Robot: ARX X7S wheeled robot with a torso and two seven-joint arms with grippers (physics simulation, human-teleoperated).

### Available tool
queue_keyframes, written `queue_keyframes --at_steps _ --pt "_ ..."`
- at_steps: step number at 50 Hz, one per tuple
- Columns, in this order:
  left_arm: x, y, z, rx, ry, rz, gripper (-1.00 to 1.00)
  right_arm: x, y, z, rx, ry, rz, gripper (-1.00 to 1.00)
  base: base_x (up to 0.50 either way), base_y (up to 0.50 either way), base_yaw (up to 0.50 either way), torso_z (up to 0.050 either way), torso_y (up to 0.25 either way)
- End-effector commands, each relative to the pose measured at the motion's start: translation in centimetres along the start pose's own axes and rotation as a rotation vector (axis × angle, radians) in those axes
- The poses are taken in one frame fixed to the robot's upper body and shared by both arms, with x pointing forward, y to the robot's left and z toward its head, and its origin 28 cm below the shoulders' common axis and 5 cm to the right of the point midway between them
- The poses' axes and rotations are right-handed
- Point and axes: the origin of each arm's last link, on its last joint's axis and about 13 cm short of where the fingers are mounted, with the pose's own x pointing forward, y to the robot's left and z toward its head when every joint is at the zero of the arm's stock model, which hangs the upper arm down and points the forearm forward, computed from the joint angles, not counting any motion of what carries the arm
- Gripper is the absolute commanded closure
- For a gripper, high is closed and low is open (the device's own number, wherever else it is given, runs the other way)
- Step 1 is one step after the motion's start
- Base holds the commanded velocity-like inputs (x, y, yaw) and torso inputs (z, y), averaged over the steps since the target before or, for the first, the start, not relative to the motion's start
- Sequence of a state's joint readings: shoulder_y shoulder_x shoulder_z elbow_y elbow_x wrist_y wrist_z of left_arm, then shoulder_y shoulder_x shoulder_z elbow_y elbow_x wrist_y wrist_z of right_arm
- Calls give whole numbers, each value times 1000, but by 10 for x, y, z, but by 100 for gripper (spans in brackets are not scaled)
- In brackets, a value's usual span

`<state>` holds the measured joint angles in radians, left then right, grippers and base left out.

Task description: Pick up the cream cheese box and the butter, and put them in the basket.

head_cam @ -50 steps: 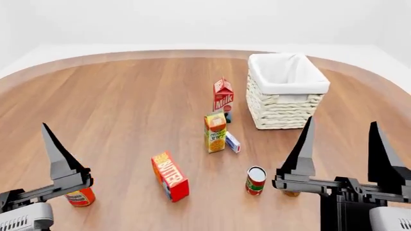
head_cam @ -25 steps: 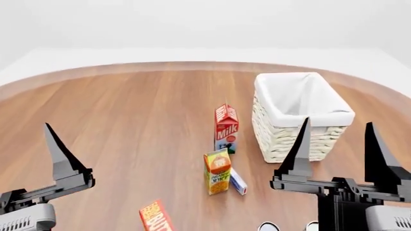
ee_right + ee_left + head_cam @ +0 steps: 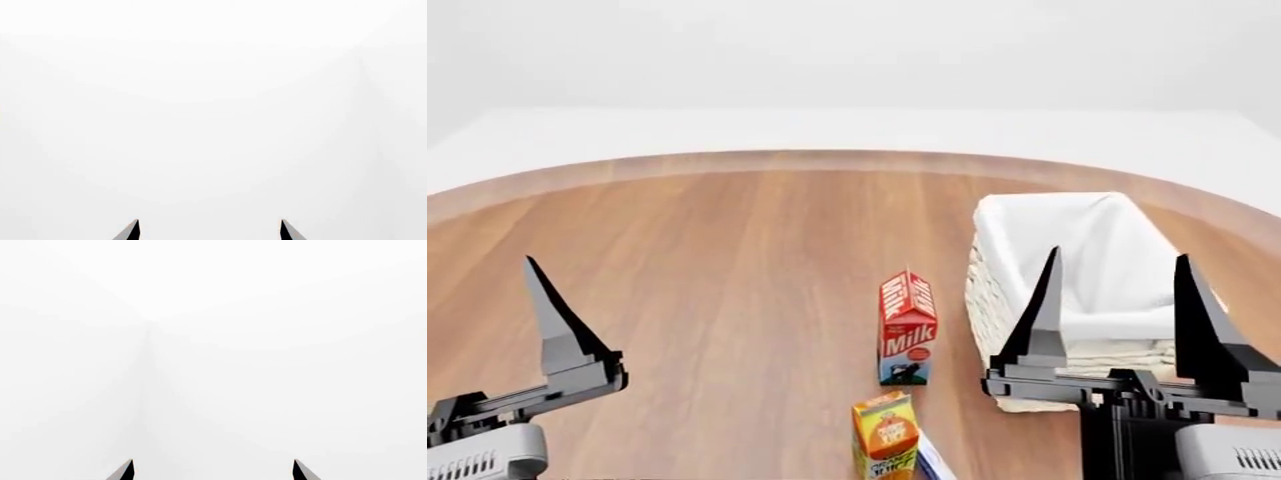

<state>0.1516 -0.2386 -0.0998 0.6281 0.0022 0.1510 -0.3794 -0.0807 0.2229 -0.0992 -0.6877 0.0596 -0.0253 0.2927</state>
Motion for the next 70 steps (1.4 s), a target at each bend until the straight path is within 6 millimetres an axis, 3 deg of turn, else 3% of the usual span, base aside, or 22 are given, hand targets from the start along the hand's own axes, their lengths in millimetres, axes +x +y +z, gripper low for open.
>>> queue_keyframes --at_steps 1,8,19,39,51,60,70 --pt "-1 0 0 0 -1 -7 -100 -1 0 -1 4 18 5 -100 500 7 0 0 0" --pt "-1 0 3 -1 -9 -6 -100 0 1 -1 -6 53 19 -100 500 11 0 0 0" --pt "-1 0 4 -2 -11 -8 -100 3 5 3 -77 386 107 -100 110 3 0 0 0" --pt "0 1 6 1 -15 -4 -100 -1 -15 30 -164 837 206 -100 0 0 0 0 0" --pt "0 1 7 1 -19 -5 -100 -12 -18 45 -155 906 335 -100 0 0 0 0 0" --pt "-1 -1 6 -4 -15 -13 -100 -11 -21 47 -156 934 360 -100 0 0 0 0 0" --pt "-1 -2 5 -5 -12 -17 -100 -6 -24 41 -35 1052 344 -100 0 0 0 0 0"
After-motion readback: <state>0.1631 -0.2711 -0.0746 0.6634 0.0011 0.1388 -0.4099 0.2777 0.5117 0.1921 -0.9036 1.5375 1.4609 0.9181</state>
